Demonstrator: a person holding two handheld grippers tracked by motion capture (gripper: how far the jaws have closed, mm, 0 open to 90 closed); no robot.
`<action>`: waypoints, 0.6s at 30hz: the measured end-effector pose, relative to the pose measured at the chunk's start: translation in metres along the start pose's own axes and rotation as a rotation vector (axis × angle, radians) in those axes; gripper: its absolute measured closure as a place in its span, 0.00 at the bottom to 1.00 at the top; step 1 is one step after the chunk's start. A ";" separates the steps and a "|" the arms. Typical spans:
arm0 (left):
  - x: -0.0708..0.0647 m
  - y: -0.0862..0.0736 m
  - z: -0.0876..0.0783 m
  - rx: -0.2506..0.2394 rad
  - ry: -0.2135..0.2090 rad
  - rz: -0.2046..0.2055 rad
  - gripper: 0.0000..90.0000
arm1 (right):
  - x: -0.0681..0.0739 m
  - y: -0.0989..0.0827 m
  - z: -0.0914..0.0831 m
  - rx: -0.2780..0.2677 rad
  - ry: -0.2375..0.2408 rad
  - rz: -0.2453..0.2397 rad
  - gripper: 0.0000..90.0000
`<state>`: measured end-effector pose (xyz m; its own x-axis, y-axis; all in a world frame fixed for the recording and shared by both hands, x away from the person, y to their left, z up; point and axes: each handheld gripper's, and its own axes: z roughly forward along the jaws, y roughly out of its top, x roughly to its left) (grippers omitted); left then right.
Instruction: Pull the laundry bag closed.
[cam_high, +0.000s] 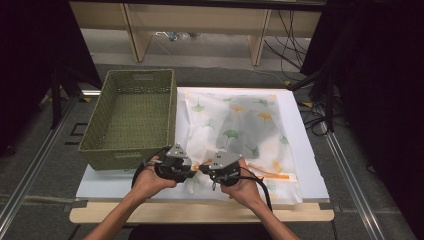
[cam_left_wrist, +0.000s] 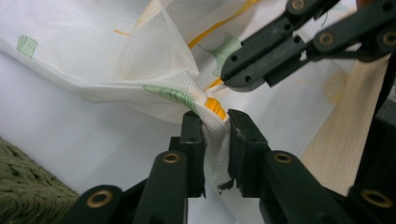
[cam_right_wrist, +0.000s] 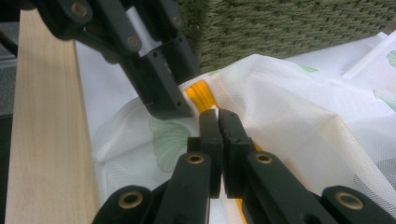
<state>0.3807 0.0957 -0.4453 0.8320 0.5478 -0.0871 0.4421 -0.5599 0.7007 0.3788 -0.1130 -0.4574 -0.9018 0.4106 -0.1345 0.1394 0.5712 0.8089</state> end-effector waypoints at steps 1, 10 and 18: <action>-0.001 0.001 0.000 0.001 0.002 0.015 0.89 | -0.001 0.000 0.000 -0.005 0.005 0.008 1.00; -0.001 0.002 0.001 -0.002 -0.016 0.018 0.92 | -0.006 -0.003 -0.001 -0.047 0.020 0.073 1.00; 0.000 0.001 -0.001 0.001 -0.012 0.017 0.92 | -0.008 -0.004 0.007 -0.048 0.038 0.107 1.00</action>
<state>0.3808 0.0953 -0.4438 0.8433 0.5309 -0.0842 0.4287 -0.5698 0.7011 0.3881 -0.1134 -0.4632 -0.8980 0.4394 -0.0244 0.2169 0.4901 0.8442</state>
